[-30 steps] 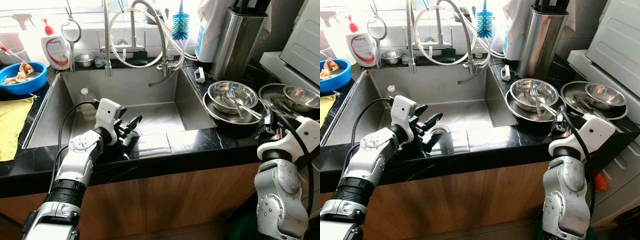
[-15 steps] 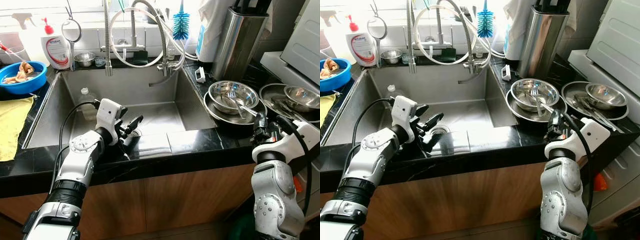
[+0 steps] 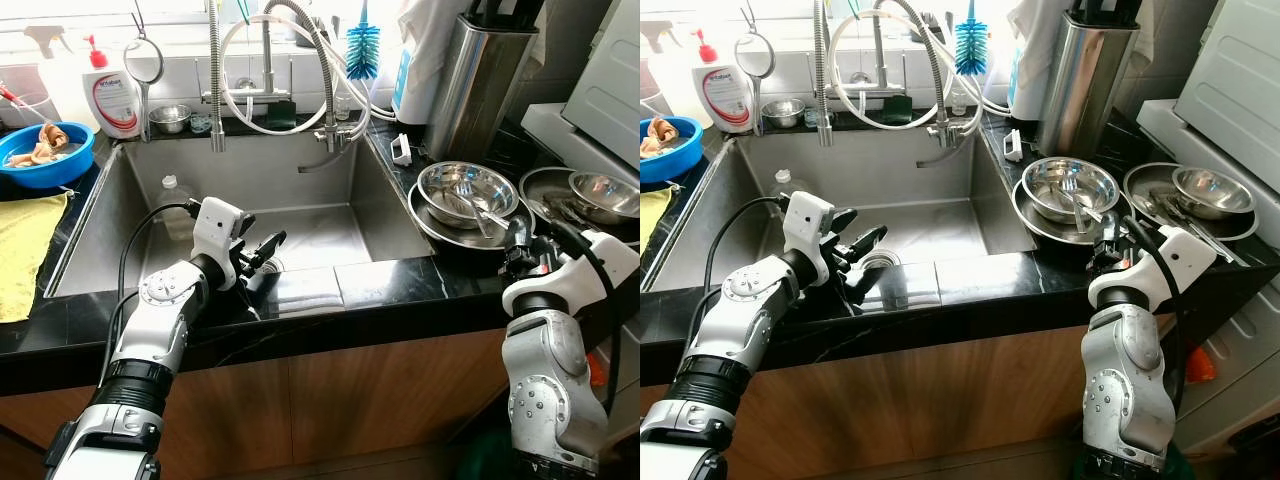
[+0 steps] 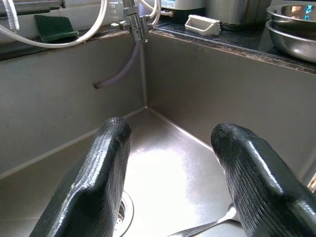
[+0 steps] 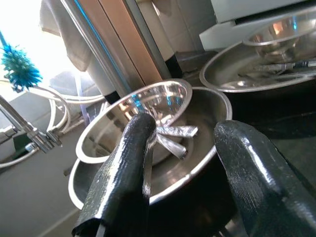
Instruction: Kitchen organization
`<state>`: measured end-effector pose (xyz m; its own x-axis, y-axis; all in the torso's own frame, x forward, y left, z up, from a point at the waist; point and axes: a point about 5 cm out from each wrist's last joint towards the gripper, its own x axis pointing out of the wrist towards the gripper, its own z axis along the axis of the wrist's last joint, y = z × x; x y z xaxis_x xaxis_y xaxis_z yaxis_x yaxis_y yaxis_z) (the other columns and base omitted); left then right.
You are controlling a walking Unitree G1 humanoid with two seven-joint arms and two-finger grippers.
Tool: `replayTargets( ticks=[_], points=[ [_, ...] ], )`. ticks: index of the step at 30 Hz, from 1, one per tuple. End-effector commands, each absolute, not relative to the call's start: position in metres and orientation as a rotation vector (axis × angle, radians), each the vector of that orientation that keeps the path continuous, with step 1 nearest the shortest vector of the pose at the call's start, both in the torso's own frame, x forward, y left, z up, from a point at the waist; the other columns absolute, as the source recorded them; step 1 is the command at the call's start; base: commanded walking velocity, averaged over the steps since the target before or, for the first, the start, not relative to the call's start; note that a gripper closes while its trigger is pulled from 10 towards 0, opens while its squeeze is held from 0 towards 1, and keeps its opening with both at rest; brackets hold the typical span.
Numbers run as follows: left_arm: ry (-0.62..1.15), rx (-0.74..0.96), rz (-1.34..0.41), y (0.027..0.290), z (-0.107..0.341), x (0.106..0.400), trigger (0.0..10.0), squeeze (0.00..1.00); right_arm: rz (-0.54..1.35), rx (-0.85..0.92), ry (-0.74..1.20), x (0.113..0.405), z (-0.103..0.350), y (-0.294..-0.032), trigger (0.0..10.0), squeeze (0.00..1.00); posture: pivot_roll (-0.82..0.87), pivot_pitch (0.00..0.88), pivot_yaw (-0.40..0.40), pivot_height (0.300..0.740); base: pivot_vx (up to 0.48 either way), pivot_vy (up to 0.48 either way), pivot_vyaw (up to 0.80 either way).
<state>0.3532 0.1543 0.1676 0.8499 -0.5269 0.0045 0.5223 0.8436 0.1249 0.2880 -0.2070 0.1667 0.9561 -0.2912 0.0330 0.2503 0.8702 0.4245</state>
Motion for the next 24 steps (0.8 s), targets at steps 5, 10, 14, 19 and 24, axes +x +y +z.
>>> replayTargets(
  ticks=[5, 10, 14, 19, 24],
  points=[
    [-0.046, 0.135, -0.559, 0.1539, 0.1684, 0.3519, 10.0, 0.00, -0.272, 0.417, -0.104, 0.2932, 0.1700, -0.2073, 6.1, 0.00, 0.02, 0.000, -0.055, 0.740, 0.000, 0.000, 0.00],
    [-0.044, 0.141, -0.561, 0.1536, 0.1674, 0.3513, 10.0, 0.00, -0.277, 0.417, -0.094, 0.2944, 0.1680, -0.2069, 1.6, 0.00, 0.01, 0.000, -0.055, 0.740, 0.000, 0.000, 0.00],
    [-0.044, 0.139, -0.561, 0.1537, 0.1675, 0.3515, 10.0, 0.00, -0.276, 0.416, -0.092, 0.2948, 0.1676, -0.2068, 0.7, 0.00, 0.01, 0.000, -0.054, 0.740, 0.000, 0.000, 0.00],
    [-0.043, 0.138, -0.563, 0.1531, 0.1670, 0.3515, 10.0, 0.00, -0.276, 0.415, -0.088, 0.2952, 0.1663, -0.2061, 1.3, 0.00, 0.01, 0.000, -0.054, 0.740, 0.000, 0.000, 0.00],
    [-0.041, 0.141, -0.562, 0.1531, 0.1663, 0.3514, 10.0, 0.00, -0.269, 0.416, -0.087, 0.2970, 0.1665, -0.2038, 4.5, 0.00, 0.01, 0.000, -0.055, 0.740, 0.000, 0.000, 0.00]
  ],
)
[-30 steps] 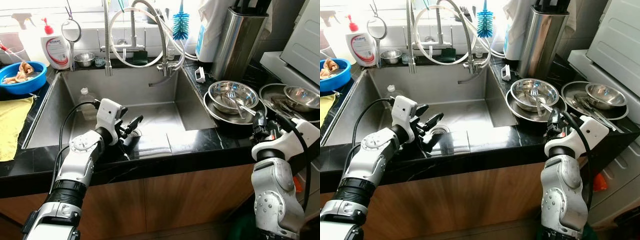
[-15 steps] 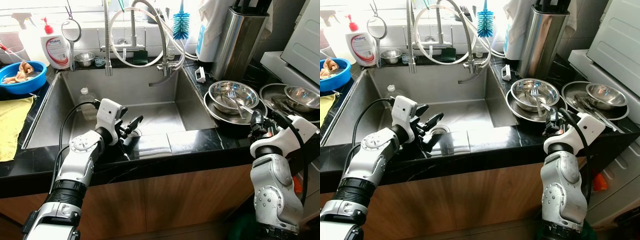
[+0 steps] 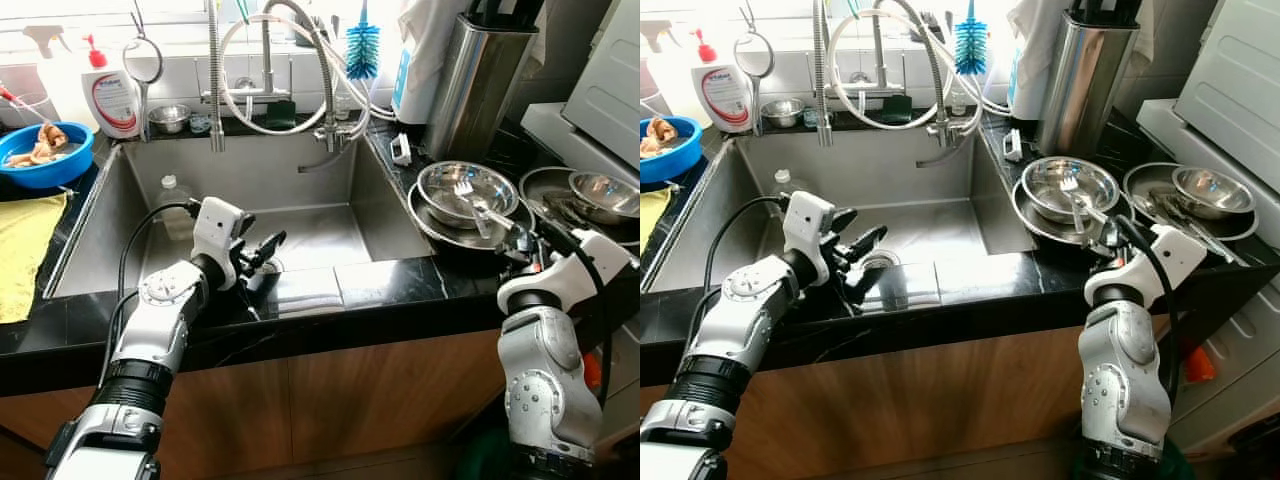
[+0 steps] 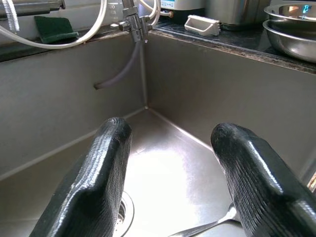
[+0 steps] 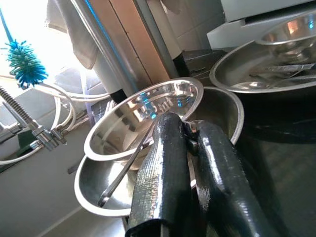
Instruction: Kitchen organization
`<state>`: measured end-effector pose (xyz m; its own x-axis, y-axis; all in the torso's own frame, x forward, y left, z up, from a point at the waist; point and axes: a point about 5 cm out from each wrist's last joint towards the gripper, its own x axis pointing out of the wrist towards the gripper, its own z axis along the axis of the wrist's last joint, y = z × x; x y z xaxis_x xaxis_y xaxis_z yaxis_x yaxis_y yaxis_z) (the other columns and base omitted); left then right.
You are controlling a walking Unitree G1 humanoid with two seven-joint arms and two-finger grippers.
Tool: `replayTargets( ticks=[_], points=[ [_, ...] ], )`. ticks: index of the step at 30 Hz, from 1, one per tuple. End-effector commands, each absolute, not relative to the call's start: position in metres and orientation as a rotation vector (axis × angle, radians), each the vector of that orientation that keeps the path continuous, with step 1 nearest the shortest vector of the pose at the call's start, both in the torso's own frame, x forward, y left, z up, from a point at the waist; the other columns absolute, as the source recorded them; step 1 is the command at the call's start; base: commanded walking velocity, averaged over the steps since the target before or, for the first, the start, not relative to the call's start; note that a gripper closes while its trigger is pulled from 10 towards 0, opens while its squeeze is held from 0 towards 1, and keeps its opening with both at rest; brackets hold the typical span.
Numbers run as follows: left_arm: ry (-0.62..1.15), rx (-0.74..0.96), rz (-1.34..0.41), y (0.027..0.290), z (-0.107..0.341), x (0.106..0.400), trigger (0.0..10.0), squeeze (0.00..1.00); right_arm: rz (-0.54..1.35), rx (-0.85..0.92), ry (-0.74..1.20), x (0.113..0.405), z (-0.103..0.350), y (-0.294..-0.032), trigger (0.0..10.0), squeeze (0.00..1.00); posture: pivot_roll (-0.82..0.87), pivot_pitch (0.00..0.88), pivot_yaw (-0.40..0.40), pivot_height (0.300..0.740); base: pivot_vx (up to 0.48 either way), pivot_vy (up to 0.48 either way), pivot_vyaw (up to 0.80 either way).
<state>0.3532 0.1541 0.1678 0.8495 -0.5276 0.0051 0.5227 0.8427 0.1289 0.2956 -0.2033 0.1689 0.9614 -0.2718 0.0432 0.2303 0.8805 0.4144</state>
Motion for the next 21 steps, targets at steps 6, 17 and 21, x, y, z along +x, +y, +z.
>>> replayTargets(
  ticks=[6, 17, 21],
  points=[
    [-0.044, 0.141, -0.559, 0.154, 0.167, 0.352, 10.0, 0.00, -0.266, 0.417, -0.088, 0.298, 0.167, -0.203, 10.0, 0.00, 0.02, 0.000, -0.056, 0.740, 0.000, 0.000, 0.00],
    [-0.048, 0.142, -0.553, 0.154, 0.167, 0.352, 10.0, 0.00, -0.232, 0.404, -0.126, 0.300, 0.177, -0.198, 10.0, 0.00, 0.02, 0.000, -0.059, 0.740, 0.000, 0.000, 0.00],
    [-0.049, 0.142, -0.552, 0.154, 0.167, 0.352, 10.0, 0.00, -0.213, 0.399, -0.141, 0.301, 0.181, -0.196, 10.0, 0.00, 0.02, 0.000, -0.059, 0.740, 0.000, 0.000, 0.00]
  ],
)
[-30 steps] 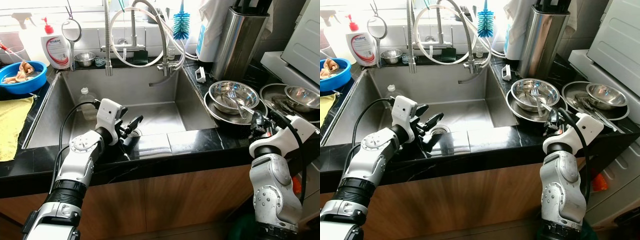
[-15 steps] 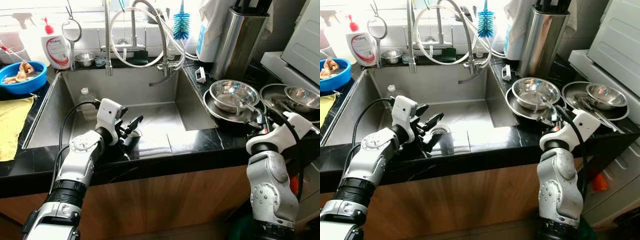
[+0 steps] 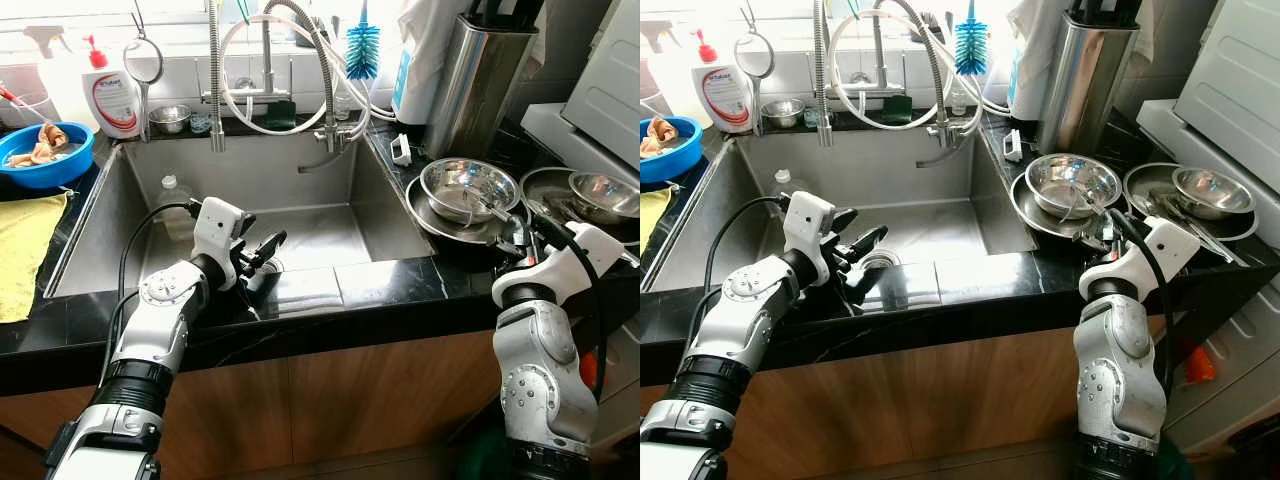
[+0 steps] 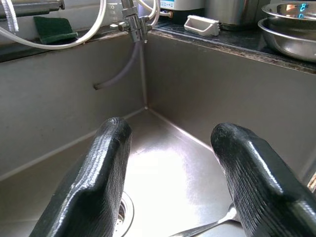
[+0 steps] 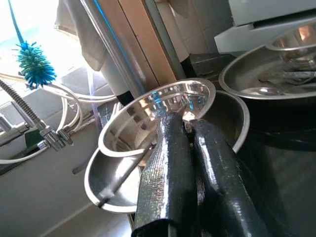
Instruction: Kitchen organization
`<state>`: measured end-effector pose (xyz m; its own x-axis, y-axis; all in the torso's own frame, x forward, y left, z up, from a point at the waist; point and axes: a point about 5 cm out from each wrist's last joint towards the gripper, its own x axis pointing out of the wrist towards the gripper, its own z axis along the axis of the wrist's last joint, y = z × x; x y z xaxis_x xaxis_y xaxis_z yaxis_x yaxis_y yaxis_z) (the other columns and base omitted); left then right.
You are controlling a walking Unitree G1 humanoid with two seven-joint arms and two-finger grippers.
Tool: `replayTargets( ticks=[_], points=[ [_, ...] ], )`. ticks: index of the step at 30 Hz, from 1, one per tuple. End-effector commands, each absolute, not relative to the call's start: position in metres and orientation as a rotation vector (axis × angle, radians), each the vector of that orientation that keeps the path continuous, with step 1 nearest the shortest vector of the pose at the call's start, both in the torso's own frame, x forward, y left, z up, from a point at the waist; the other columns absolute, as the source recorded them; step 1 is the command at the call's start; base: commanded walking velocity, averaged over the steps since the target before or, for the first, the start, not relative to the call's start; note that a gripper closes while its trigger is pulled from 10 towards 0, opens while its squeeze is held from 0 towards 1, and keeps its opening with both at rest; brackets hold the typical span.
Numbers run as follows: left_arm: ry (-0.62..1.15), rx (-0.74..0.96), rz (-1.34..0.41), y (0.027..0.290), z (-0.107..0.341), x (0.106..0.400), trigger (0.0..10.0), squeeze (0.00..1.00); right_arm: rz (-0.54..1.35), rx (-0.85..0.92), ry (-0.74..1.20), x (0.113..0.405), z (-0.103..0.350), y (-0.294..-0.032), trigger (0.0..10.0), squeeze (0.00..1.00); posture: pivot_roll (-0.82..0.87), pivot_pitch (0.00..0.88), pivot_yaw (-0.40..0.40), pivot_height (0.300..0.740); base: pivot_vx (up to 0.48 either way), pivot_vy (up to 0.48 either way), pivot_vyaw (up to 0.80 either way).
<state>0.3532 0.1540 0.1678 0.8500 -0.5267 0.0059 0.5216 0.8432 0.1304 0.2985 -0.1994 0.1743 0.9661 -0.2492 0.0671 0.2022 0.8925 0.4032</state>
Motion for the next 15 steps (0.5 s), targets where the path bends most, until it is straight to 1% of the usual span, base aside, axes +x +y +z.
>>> replayTargets(
  ticks=[1, 15],
  points=[
    [-0.049, 0.141, -0.551, 0.1541, 0.1675, 0.3519, 10.0, 0.00, -0.210, 0.398, -0.142, 0.3015, 0.1817, -0.1958, 10.0, 0.00, 0.02, 0.000, -0.059, 0.740, 0.000, 0.000, 0.00],
    [-0.049, 0.137, -0.553, 0.1537, 0.1674, 0.3517, 10.0, 0.00, -0.178, 0.342, -0.155, 0.3032, 0.1883, -0.1912, 10.0, 0.00, 0.02, 0.000, -0.060, 0.740, 0.000, 0.000, 0.00]
  ],
)
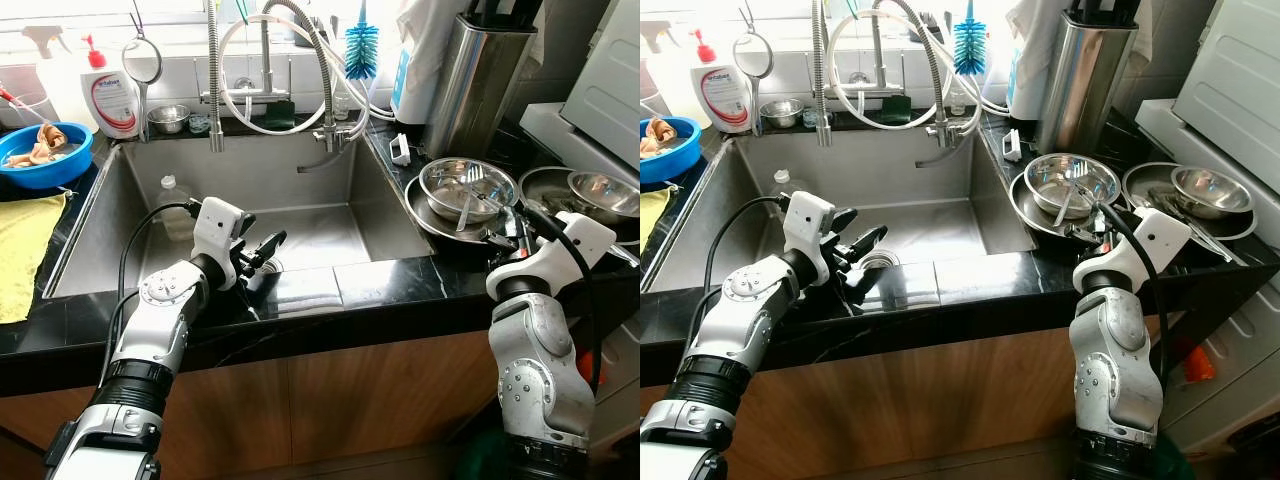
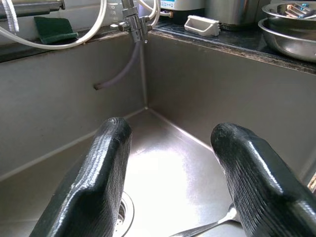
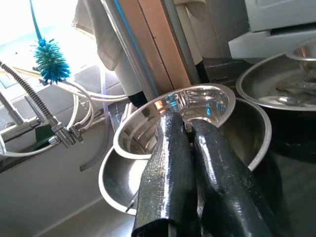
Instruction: Kitchen organization
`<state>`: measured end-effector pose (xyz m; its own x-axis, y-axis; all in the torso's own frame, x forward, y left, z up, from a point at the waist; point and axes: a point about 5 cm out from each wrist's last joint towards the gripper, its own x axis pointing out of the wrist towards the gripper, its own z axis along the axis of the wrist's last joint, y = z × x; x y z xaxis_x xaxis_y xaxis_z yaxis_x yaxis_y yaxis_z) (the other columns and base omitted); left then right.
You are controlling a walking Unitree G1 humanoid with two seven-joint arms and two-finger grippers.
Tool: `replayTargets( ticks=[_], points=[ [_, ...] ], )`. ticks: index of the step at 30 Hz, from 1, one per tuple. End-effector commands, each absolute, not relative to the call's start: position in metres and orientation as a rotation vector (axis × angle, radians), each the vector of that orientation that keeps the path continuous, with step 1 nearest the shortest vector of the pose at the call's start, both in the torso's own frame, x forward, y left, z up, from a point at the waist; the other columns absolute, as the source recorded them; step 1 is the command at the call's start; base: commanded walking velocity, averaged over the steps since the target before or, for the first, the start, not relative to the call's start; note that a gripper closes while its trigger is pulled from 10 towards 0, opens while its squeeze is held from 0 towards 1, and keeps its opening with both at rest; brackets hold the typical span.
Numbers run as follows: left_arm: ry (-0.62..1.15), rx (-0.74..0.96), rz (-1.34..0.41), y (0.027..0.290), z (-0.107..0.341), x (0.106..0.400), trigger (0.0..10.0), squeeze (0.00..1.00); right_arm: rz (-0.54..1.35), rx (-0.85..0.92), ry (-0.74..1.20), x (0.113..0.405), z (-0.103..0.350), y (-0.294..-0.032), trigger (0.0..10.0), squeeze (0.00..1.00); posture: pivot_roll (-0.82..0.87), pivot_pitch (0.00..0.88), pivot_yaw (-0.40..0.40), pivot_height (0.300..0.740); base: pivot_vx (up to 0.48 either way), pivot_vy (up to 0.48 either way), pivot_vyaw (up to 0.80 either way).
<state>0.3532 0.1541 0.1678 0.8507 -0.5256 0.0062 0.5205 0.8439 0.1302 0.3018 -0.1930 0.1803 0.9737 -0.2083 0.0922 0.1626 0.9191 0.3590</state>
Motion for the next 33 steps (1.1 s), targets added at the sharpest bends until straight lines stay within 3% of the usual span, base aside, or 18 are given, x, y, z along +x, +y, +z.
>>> replayTargets(
  ticks=[1, 20, 33],
  points=[
    [-0.047, 0.135, -0.555, 0.153, 0.167, 0.352, 10.0, 0.00, -0.177, 0.335, -0.155, 0.303, 0.189, -0.191, 10.0, 0.00, 0.02, 0.000, -0.059, 0.740, 0.000, 0.000, 0.00],
    [-0.047, 0.132, -0.562, 0.153, 0.167, 0.352, 10.0, 0.00, -0.178, 0.172, -0.068, 0.299, 0.187, -0.192, 10.0, 0.00, 0.01, 0.000, -0.054, 0.740, 0.000, 0.000, 0.00],
    [-0.050, 0.137, -0.554, 0.155, 0.168, 0.354, 10.0, 0.00, -0.130, 0.120, -0.079, 0.298, 0.211, -0.195, 10.0, 0.00, 0.01, 0.000, -0.052, 0.740, 0.000, 0.000, 0.00]
  ],
)
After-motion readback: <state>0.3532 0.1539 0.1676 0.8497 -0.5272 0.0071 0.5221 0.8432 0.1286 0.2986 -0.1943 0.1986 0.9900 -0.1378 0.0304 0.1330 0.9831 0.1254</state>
